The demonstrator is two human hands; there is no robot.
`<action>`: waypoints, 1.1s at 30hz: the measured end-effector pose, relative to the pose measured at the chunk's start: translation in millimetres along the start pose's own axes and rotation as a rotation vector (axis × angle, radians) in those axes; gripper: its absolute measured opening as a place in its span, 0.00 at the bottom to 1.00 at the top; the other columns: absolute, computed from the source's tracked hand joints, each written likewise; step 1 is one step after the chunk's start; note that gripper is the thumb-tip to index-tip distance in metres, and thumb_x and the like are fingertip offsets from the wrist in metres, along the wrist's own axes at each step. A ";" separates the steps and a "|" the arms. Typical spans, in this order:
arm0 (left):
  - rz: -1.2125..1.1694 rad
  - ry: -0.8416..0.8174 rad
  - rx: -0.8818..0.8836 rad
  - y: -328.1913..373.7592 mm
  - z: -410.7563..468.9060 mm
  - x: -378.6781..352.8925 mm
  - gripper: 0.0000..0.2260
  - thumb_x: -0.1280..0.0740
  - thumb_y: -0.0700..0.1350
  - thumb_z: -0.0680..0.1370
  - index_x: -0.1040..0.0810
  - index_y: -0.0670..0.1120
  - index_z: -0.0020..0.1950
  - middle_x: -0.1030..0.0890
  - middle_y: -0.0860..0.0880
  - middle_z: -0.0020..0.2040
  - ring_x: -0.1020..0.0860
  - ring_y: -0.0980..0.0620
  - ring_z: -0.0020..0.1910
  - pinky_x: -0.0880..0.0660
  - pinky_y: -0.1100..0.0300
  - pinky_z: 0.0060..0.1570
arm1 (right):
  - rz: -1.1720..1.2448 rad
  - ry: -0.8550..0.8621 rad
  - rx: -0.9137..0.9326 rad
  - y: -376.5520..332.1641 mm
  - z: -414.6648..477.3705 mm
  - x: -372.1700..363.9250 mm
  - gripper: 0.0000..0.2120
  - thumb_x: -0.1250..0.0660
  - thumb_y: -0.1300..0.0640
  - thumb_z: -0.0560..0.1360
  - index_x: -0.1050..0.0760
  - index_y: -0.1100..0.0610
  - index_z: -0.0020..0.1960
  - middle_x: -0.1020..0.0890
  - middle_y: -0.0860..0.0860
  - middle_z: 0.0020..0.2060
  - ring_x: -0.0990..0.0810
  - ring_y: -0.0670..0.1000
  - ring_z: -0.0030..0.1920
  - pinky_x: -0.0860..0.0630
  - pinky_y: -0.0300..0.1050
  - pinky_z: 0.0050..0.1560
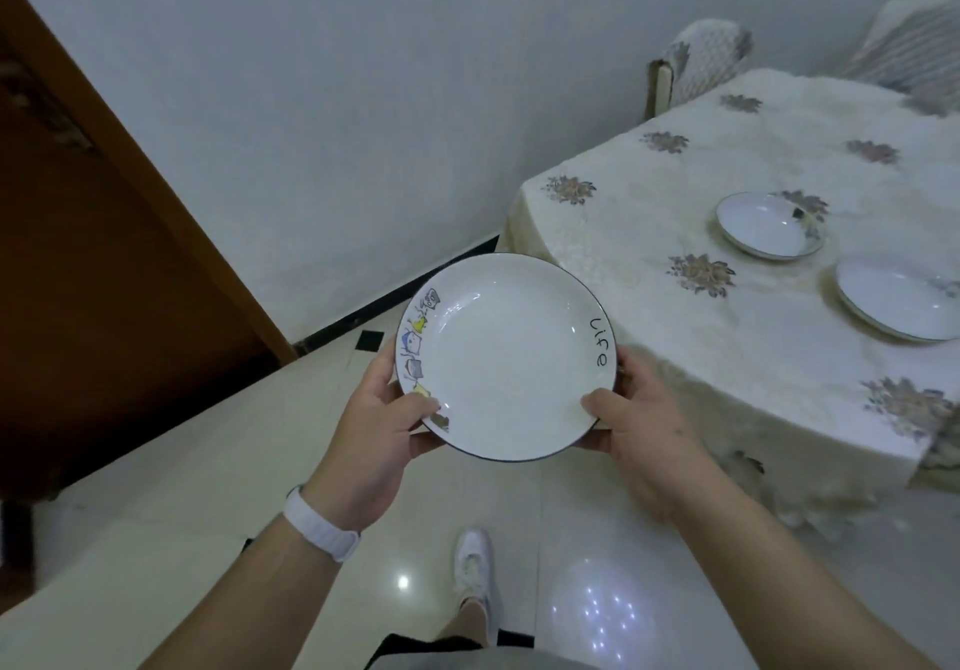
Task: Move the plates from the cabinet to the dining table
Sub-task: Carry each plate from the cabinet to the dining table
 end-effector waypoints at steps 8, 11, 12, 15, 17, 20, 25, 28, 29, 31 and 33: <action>-0.001 -0.166 0.061 33.6 140.8 -1.3 0.29 0.41 0.28 0.76 0.27 0.58 0.67 0.17 0.46 0.57 0.19 0.47 0.46 0.21 0.52 0.42 | -0.024 0.190 -0.010 -41.3 94.8 -13.3 0.23 0.44 0.75 0.74 0.26 0.52 0.59 0.17 0.52 0.50 0.16 0.55 0.45 0.20 0.46 0.35; 0.025 -0.241 0.064 48.6 182.1 -10.6 0.30 0.41 0.28 0.76 0.28 0.57 0.68 0.17 0.46 0.57 0.19 0.47 0.47 0.21 0.52 0.43 | -0.001 0.268 -0.012 -50.4 116.9 -12.2 0.22 0.44 0.75 0.74 0.26 0.53 0.58 0.17 0.52 0.49 0.17 0.56 0.45 0.21 0.44 0.33; 0.031 -0.265 0.064 52.3 191.3 -14.8 0.30 0.41 0.28 0.76 0.28 0.57 0.68 0.17 0.46 0.57 0.19 0.47 0.47 0.21 0.51 0.43 | 0.010 0.291 -0.016 -52.0 122.1 -11.3 0.22 0.45 0.75 0.75 0.26 0.54 0.58 0.17 0.52 0.49 0.17 0.56 0.46 0.20 0.44 0.33; 0.024 -0.321 0.066 60.8 213.0 -23.6 0.30 0.41 0.28 0.75 0.27 0.59 0.67 0.17 0.46 0.56 0.20 0.47 0.48 0.20 0.48 0.46 | 0.045 0.331 -0.021 -57.6 137.1 -9.1 0.22 0.45 0.75 0.75 0.27 0.55 0.60 0.17 0.54 0.50 0.16 0.55 0.46 0.20 0.45 0.33; 0.020 -0.335 0.065 64.0 226.9 -25.2 0.30 0.41 0.28 0.75 0.26 0.60 0.65 0.18 0.46 0.57 0.20 0.46 0.48 0.20 0.46 0.49 | 0.037 0.337 -0.020 -61.3 149.5 -9.2 0.22 0.45 0.75 0.75 0.27 0.55 0.60 0.17 0.55 0.50 0.16 0.52 0.44 0.20 0.45 0.34; 0.017 -0.329 0.078 63.5 252.2 -22.1 0.30 0.41 0.28 0.75 0.27 0.59 0.67 0.18 0.45 0.57 0.20 0.46 0.48 0.20 0.48 0.47 | 0.011 0.325 -0.023 -64.3 172.6 -13.7 0.22 0.45 0.75 0.74 0.27 0.56 0.62 0.16 0.54 0.49 0.15 0.51 0.41 0.21 0.43 0.31; 0.013 -0.307 0.107 59.7 292.9 -14.8 0.30 0.40 0.28 0.75 0.28 0.57 0.69 0.18 0.44 0.58 0.20 0.46 0.48 0.21 0.50 0.45 | -0.002 0.311 -0.043 -63.0 213.9 -16.3 0.23 0.45 0.74 0.74 0.27 0.55 0.62 0.16 0.54 0.47 0.16 0.51 0.37 0.22 0.44 0.31; 0.017 -0.296 0.121 60.8 321.1 -16.9 0.29 0.40 0.29 0.76 0.29 0.57 0.69 0.18 0.45 0.57 0.20 0.47 0.47 0.20 0.49 0.46 | 0.020 0.315 -0.051 -64.0 244.6 -12.9 0.23 0.44 0.74 0.74 0.26 0.53 0.61 0.16 0.55 0.50 0.15 0.54 0.44 0.17 0.54 0.41; 0.019 -0.291 0.127 61.2 332.1 -18.2 0.29 0.40 0.29 0.76 0.28 0.57 0.69 0.18 0.45 0.57 0.20 0.48 0.46 0.20 0.49 0.46 | 0.031 0.310 -0.050 -65.7 256.3 -11.9 0.23 0.44 0.74 0.74 0.26 0.53 0.61 0.16 0.55 0.51 0.15 0.54 0.45 0.17 0.54 0.42; 0.025 -0.282 0.138 62.6 356.7 -23.1 0.29 0.40 0.29 0.76 0.28 0.57 0.69 0.18 0.45 0.55 0.20 0.48 0.44 0.21 0.48 0.48 | 0.035 0.309 -0.048 -69.9 281.3 -7.3 0.23 0.44 0.74 0.74 0.26 0.53 0.61 0.17 0.54 0.52 0.15 0.54 0.48 0.17 0.54 0.42; 0.047 -0.277 0.138 65.5 384.6 -31.3 0.29 0.40 0.29 0.76 0.28 0.57 0.69 0.18 0.46 0.54 0.20 0.49 0.42 0.21 0.48 0.47 | 0.047 0.310 -0.049 -73.6 309.3 0.3 0.23 0.44 0.73 0.74 0.27 0.53 0.62 0.17 0.55 0.53 0.16 0.56 0.50 0.17 0.58 0.45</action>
Point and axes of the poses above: each hand's wrist, its own z-axis towards the middle knuckle, its own x-axis out of the back of the hand, y = z × x, the point moved 10 cm from there along z, towards the middle knuckle
